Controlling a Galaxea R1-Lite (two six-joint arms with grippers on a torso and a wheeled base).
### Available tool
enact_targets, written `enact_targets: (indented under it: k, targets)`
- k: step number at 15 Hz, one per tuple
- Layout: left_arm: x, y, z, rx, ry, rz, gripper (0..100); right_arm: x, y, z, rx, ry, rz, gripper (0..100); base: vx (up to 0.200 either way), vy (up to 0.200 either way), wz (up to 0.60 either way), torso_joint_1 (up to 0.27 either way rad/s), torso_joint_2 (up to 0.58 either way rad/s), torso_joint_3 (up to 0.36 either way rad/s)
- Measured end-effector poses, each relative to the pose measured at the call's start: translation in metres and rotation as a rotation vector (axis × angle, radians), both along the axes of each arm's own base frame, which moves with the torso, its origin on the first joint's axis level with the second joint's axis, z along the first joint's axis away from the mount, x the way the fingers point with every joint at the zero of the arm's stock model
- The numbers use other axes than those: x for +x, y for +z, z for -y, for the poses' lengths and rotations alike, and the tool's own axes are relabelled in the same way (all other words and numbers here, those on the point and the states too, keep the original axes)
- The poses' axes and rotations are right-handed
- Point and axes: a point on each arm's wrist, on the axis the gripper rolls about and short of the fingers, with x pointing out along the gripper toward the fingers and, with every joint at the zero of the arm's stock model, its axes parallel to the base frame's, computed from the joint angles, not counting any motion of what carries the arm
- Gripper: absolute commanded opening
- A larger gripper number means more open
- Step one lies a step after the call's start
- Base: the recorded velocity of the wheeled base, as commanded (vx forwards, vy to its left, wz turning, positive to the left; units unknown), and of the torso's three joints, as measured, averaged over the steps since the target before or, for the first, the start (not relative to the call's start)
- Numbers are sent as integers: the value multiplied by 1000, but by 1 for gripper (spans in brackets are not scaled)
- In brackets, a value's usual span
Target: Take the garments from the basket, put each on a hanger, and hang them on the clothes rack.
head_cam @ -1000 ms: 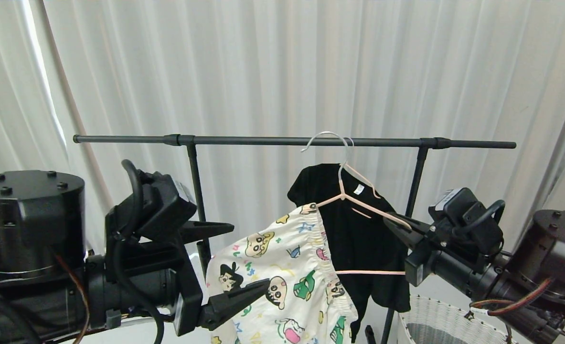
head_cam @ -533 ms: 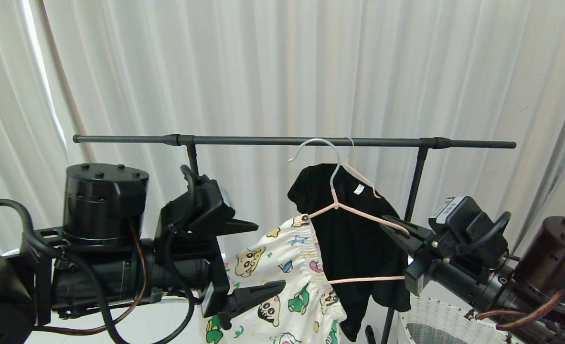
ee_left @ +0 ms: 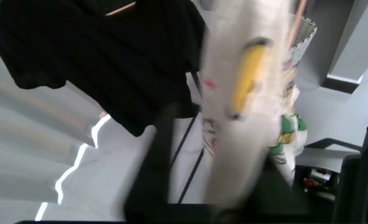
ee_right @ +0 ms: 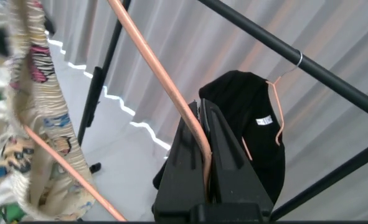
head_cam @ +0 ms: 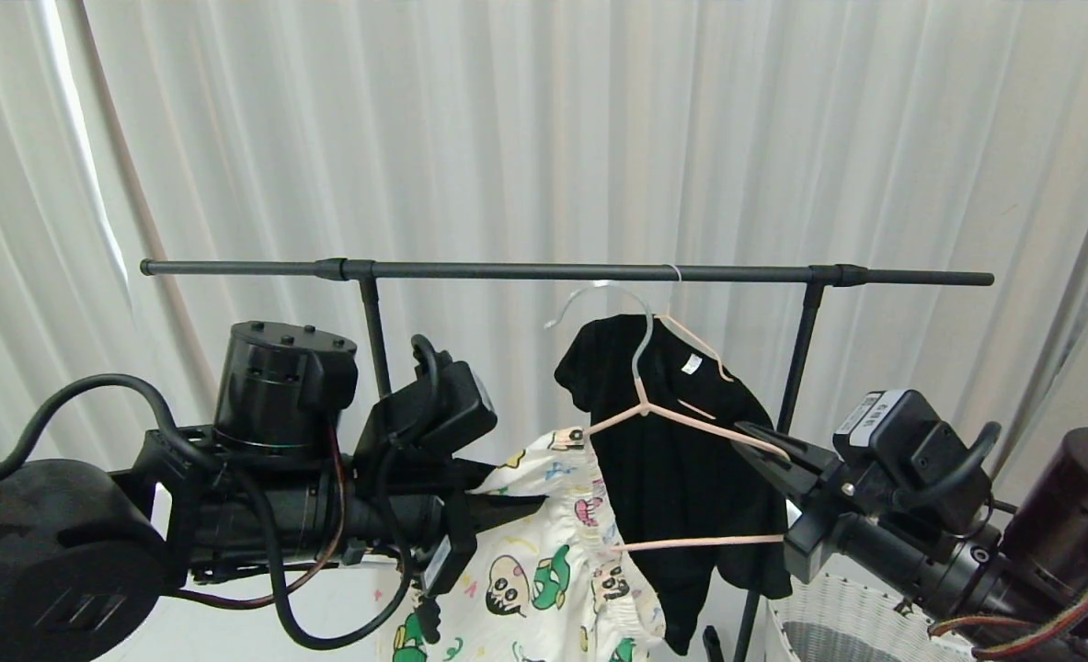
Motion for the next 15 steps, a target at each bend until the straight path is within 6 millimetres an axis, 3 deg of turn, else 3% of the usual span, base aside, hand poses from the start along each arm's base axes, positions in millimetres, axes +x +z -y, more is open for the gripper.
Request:
enact_targets:
  k: [1,11,13,15]
  targets:
    - [0,-2,0,3,-4,-6,0,0,0,0,2,-2,1,100,0,0,0,0,0,0]
    - [10,-10,-10,56,115,-10,0,-2,0,-1,7,-2,-7,100,0,0,0,0,0,0]
    - [11,-11,-12,75,159,-3,0,-3,-6,1,33,-3,-73,100,0,0,0,0,0,0]
    - [12,-8,-16,61,180,8,0,-4,-21,1,98,-21,-286,100,0,0,0,0,0,0]
